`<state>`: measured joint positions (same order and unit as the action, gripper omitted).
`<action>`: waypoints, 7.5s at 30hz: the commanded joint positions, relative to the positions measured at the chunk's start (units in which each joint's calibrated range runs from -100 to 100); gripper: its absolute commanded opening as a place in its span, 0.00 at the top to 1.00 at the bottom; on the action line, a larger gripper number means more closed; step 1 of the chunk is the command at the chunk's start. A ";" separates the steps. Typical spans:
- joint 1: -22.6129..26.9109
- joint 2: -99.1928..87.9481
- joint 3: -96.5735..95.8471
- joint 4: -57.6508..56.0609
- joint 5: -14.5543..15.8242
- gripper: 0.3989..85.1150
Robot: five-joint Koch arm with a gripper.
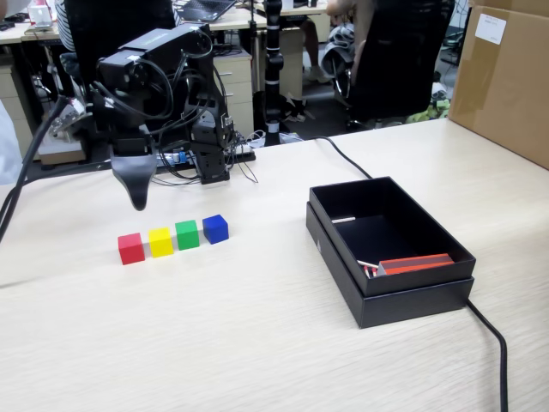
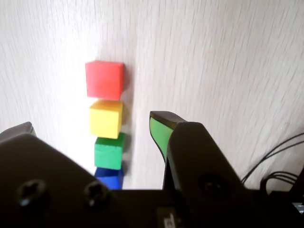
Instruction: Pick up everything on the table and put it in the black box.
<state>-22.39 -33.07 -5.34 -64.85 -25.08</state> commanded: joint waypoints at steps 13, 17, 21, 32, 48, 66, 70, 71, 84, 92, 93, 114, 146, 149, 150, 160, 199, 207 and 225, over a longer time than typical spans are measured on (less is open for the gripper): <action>-0.39 23.72 11.60 2.86 -0.39 0.54; -0.29 26.48 13.14 2.95 -0.10 0.62; 0.24 28.43 12.32 5.02 0.78 0.70; 1.32 16.84 13.32 9.51 2.44 0.99; 33.60 11.67 38.16 -1.55 22.66 0.99; 36.24 50.11 45.41 -1.63 25.45 0.74; 35.95 46.10 45.87 -1.63 25.35 0.68; 35.90 44.84 45.87 -1.63 25.30 0.68; 33.41 10.41 38.16 -1.63 21.25 0.47; 20.22 -16.78 10.15 -1.55 14.41 0.46; 18.90 -17.13 7.61 -1.55 13.87 0.46; 3.47 8.46 -5.63 9.08 6.79 0.46; 4.15 9.26 4.07 10.29 7.57 0.88; 6.54 3.53 7.88 8.30 8.94 0.88; 8.45 1.12 9.78 7.18 10.11 0.88; 27.69 -2.55 23.47 4.59 20.22 0.88; 30.57 3.99 29.64 -2.84 24.52 0.51; 18.17 -11.62 8.60 -2.84 17.68 0.47; 7.72 2.27 -11.07 4.07 11.53 0.45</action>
<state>-14.04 -33.20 -20.13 -63.07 -12.92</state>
